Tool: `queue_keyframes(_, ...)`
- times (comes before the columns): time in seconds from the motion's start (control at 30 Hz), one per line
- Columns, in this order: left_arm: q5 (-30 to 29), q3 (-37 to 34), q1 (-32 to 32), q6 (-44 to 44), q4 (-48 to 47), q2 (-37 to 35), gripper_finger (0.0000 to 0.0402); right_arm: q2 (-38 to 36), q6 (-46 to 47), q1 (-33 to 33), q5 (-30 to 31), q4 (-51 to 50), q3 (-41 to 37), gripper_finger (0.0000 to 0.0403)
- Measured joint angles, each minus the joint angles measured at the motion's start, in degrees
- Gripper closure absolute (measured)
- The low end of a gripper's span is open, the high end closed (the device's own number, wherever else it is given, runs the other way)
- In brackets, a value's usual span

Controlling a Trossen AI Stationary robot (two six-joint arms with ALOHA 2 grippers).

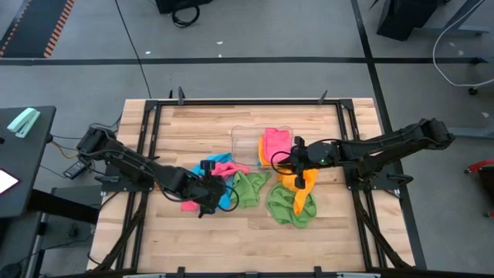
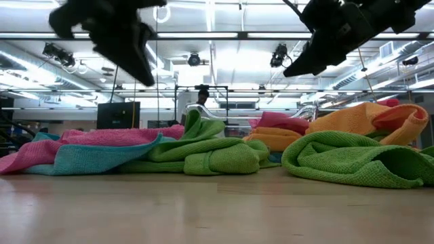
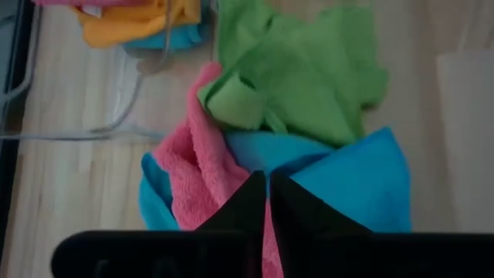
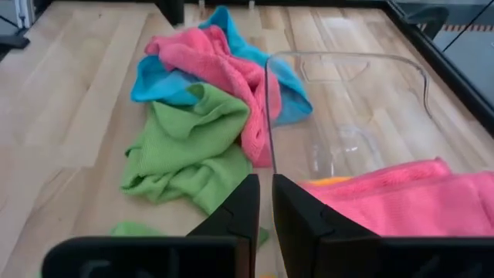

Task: Fold microfiber towels
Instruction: Fold the pink microfiber cloth

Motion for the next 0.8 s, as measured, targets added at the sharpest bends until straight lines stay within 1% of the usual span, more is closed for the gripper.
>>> queue_keyframes(0.1, 1.6, 2.1, 0.0, -1.0, -2.8, 0.0, 0.0361, 0.0, 3.5, 0.0, 0.0, 0.4, 0.0, 0.0356)
queue_keyframes(0.17, 1.7, 2.9, 0.0, -1.0, -3.1, 0.0, 0.0359, 0.0, 5.0, 0.0, 0.0, 0.3, 0.0, 0.0356)
queue_keyframes(0.43, 2.5, 3.1, 0.0, -3.5, -5.8, 0.0, 0.0363, 0.0, 3.0, 1.6, 0.2, 0.3, 0.0, 0.0356)
queue_keyframes(0.57, 2.7, 4.1, 0.0, -4.0, -8.8, 0.1, 0.0347, 0.5, 1.0, 3.3, 0.2, 0.6, 0.0, 0.0356)
queue_keyframes(0.67, 4.8, 6.0, 0.0, -4.0, -10.7, 0.1, 0.0332, 1.6, -0.1, 4.4, 0.2, 2.5, 0.0, 0.0356)
queue_keyframes(0.8, 6.6, 6.4, 0.9, -3.6, -11.1, 0.1, 0.0315, 4.4, -0.5, 5.3, 0.2, 5.0, 0.0, 0.0356)
